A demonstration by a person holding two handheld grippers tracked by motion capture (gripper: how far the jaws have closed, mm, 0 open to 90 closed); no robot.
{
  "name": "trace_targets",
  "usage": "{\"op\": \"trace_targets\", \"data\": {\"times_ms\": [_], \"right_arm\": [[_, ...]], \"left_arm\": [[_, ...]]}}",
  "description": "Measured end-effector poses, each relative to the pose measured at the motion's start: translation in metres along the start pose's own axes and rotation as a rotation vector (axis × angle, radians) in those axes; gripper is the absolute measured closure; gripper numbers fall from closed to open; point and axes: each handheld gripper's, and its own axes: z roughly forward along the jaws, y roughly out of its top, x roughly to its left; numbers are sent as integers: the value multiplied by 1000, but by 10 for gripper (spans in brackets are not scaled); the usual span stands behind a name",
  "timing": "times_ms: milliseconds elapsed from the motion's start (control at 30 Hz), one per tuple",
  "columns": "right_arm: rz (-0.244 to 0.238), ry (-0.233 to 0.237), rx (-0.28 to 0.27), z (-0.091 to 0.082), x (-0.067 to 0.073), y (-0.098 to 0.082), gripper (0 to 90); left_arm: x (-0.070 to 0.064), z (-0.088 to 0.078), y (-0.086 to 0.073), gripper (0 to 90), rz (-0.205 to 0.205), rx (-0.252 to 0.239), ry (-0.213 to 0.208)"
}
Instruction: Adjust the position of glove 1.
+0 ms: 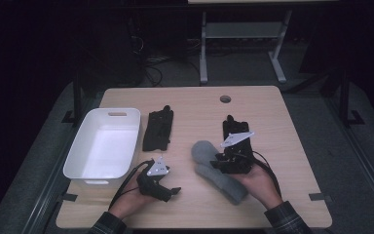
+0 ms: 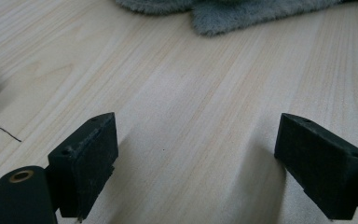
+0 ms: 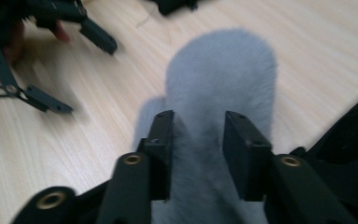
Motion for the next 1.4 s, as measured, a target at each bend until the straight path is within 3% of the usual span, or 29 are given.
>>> {"op": "trace_targets", "data": {"times_ms": [67, 233, 467, 633, 733, 900, 1100, 1267, 1400], "right_arm": [[-2, 9, -27, -9, -2, 1, 642], [-21, 7, -48, -26, -11, -6, 900], [-2, 0, -67, -45, -25, -26, 900], [-10, 22, -60, -50, -20, -37, 900], [-20, -5, -32, -48, -21, -45, 900], [9, -55, -3, -48, -41, -62, 900], [18, -16, 32, -43, -56, -80, 900], [5, 23, 57, -40, -57, -90, 900], [-7, 45, 87, -35, -53, -95, 900]], "left_arm": [[0, 0, 0, 124, 0, 0, -1], [-1, 0, 0, 124, -4, -4, 0], [-1, 1, 1, 123, -1, -2, 4], [-1, 1, 1, 123, 1, -3, 4], [-1, 1, 1, 123, -3, -4, 5], [-2, 2, 3, 123, -9, 11, 10], [-2, 1, 4, 123, -7, 24, 13], [-2, 1, 6, 128, -14, 44, 19], [1, -3, 10, 242, -49, 61, 14]]}}
